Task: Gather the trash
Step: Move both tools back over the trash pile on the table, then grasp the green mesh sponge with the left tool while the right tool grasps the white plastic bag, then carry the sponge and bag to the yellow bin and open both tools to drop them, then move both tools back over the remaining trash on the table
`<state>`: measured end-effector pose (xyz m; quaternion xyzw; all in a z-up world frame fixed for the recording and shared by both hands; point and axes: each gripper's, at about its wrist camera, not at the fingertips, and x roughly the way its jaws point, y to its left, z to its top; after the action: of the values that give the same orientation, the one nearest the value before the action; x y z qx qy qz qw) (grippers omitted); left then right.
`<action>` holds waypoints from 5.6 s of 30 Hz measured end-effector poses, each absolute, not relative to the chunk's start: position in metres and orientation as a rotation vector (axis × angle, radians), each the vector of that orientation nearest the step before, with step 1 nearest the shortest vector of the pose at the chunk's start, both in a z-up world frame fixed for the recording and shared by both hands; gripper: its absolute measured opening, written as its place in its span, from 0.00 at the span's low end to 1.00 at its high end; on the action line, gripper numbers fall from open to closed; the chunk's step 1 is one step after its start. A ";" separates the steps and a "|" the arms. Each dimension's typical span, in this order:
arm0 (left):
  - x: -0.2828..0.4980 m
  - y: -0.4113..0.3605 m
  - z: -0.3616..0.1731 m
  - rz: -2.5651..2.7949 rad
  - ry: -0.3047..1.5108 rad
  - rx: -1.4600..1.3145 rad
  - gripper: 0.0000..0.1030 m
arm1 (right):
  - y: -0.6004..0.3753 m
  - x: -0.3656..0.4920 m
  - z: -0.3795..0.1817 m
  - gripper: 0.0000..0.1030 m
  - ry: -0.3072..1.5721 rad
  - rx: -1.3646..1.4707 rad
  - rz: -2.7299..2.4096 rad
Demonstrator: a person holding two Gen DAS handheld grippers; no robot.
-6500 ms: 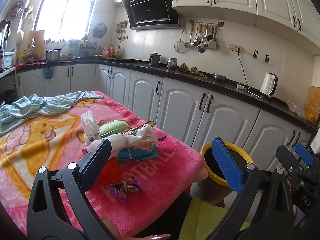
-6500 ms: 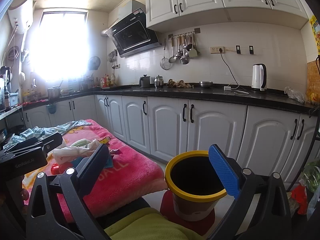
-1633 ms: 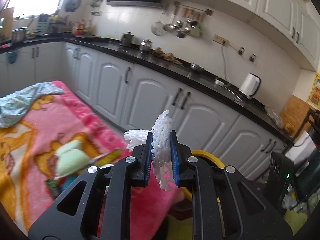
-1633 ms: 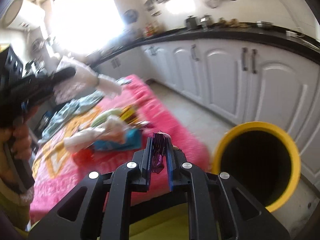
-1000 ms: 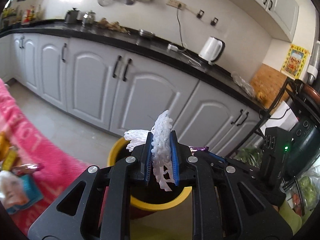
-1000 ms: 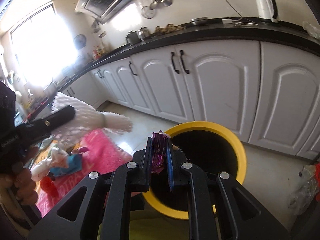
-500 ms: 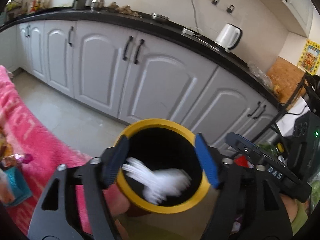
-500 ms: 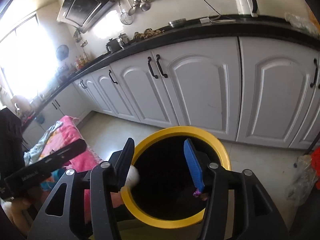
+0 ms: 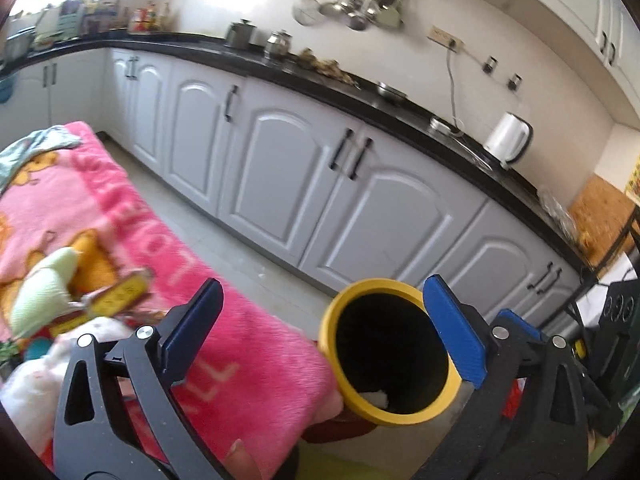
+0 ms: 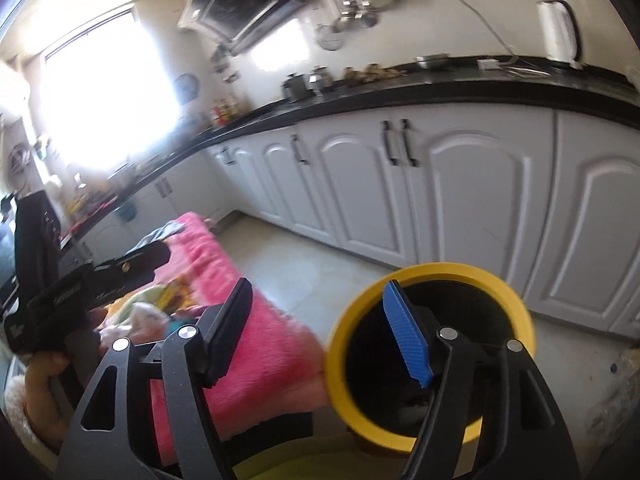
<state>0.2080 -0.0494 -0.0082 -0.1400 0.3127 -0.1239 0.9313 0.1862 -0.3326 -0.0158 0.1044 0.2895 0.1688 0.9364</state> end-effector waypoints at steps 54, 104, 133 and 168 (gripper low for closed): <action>0.255 0.193 -0.087 0.074 1.053 -0.648 0.89 | -0.084 0.235 -0.061 0.26 0.835 -0.041 0.864; 0.200 0.060 0.035 -0.246 0.717 -0.431 0.13 | -0.239 0.177 0.040 0.21 0.502 0.016 0.588; 0.258 -0.171 -0.021 -0.570 0.853 -0.244 0.02 | -0.419 0.178 0.005 0.25 0.518 0.045 0.103; 0.202 -0.054 -0.003 -0.283 0.716 -0.244 0.89 | -0.338 0.168 0.004 0.71 0.519 -0.002 0.282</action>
<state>0.2023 -0.0541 -0.0032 -0.1186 0.3486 -0.1377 0.9195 0.1676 -0.3377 0.0042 -0.0008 0.2557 0.1391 0.9567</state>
